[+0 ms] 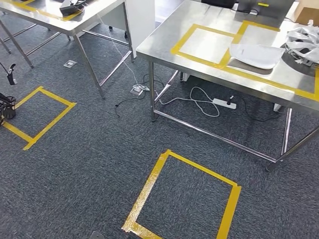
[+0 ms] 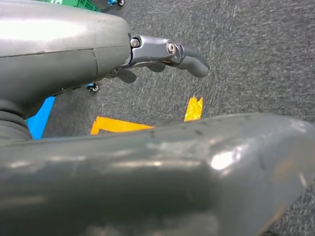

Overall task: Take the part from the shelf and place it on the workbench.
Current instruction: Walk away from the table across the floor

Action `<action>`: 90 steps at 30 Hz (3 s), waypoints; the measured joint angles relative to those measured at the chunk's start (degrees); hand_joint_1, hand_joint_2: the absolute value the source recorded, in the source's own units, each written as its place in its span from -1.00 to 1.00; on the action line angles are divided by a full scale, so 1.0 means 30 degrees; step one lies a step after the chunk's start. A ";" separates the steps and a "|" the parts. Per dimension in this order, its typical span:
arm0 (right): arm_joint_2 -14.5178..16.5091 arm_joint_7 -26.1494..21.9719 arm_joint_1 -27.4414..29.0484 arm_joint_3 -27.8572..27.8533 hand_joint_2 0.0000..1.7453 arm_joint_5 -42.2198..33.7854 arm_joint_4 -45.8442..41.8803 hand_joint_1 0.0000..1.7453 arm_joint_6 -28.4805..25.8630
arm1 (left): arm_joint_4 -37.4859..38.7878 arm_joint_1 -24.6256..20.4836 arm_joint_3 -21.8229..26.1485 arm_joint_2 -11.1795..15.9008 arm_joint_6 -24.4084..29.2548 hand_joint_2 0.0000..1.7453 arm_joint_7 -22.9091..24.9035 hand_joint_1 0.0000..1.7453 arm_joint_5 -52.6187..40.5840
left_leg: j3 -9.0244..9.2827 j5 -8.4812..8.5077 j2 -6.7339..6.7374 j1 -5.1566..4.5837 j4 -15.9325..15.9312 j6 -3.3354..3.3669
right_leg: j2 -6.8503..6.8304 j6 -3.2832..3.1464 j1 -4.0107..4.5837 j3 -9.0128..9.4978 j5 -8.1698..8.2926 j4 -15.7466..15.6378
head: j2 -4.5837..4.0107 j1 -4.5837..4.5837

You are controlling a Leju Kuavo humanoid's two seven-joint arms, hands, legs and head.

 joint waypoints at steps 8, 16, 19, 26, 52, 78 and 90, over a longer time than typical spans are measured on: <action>0.0029 0.0003 0.0079 0.0084 -1.00 0.0003 0.0002 -1.00 0.0107 | 0.0058 0.0072 -0.0011 0.0053 -0.0235 -1.00 0.0202 -1.00 -0.0111 | -0.2277 -0.2070 0.1420 0.0070 0.4371 -0.0827 | -0.1755 -0.0481 -0.0050 0.0197 -0.0004 -0.0373 | 0.0000 -0.0297; 0.0005 0.0045 0.0141 0.0078 -1.00 0.0124 0.0000 -1.00 0.0284 | 0.0058 0.0079 -0.0033 0.0235 -0.1054 -1.00 0.0299 -1.00 -0.0413 | -0.0023 -0.0299 0.3051 -0.0145 0.0417 -0.0329 | -0.3460 -0.0289 0.0264 0.0296 -0.0367 -0.0328 | 0.0000 -0.0311; -0.0038 0.0074 0.0120 0.0082 -1.00 0.0244 -0.0013 -1.00 0.0357 | 0.0084 0.0145 -0.0047 0.0273 -0.1673 -1.00 0.0326 -1.00 -0.0391 | -0.0058 -0.0302 0.2564 -0.0101 0.0150 -0.0039 | -0.3498 -0.0079 0.0297 0.0382 -0.0594 -0.0236 | 0.0000 -0.0274; -0.0077 -0.0071 -0.0185 0.0160 -1.00 0.0317 -0.0020 -1.00 0.0579 | 0.0104 0.0061 -0.0098 0.0220 -0.2282 -1.00 0.0401 -1.00 -0.0441 | -0.0051 -0.0146 0.1015 -0.0046 0.0044 0.0311 | -0.1496 0.0097 0.0273 -0.2084 -0.2208 0.4751 | 0.0000 -0.0093; -0.0137 0.0045 0.0011 0.0207 -1.00 0.0535 -0.0027 -1.00 0.0659 | 0.0117 0.0066 -0.0091 0.0213 -0.2313 -1.00 0.0521 -1.00 -0.0466 | -0.0196 -0.0109 0.2282 -0.0002 0.0049 0.0259 | -0.2155 0.0047 0.0215 -0.0404 -0.1746 0.1622 | 0.0000 -0.0160; -0.0140 0.0165 -0.0013 0.0238 -1.00 0.0632 0.0004 -1.00 0.0790 | 0.0124 -0.0010 -0.0084 0.0162 -0.2242 -1.00 0.0570 -1.00 -0.0490 | -0.0374 -0.0313 0.3073 -0.0246 0.0462 -0.0288 | -0.3551 -0.0310 0.0263 0.0152 -0.0635 -0.0068 | 0.0000 -0.0392; -0.0255 -0.0026 -0.0177 0.0235 -1.00 0.0457 -0.0002 -1.00 0.0798 | 0.0126 -0.0045 -0.0084 -0.0143 -0.2362 -1.00 0.0876 -1.00 -0.0974 | 0.0004 -0.0338 0.0228 0.0038 0.0182 0.0102 | -0.0619 0.0298 -0.0062 -0.1407 -0.0136 0.2071 | 0.0000 -0.0104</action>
